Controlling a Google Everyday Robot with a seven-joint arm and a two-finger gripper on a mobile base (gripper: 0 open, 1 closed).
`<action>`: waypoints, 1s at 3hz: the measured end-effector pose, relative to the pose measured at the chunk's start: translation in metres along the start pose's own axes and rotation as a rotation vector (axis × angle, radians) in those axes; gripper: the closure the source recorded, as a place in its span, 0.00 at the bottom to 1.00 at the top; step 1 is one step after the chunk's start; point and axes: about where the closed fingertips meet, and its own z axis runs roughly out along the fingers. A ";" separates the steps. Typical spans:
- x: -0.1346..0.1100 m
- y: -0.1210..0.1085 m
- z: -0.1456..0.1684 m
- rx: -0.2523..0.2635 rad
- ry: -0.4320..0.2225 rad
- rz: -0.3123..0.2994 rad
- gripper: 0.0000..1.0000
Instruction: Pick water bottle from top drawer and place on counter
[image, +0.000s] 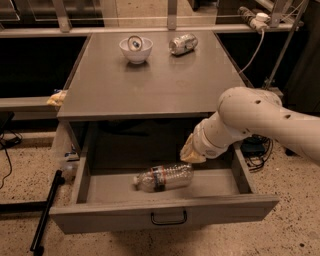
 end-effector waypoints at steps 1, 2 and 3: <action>0.004 -0.001 0.010 -0.004 -0.022 0.019 0.58; 0.005 0.000 0.019 -0.015 -0.051 0.038 0.41; 0.004 0.004 0.031 -0.037 -0.094 0.055 0.35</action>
Offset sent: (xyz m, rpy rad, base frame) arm 0.0054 0.0059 -0.0293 0.1191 0.0452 -0.0251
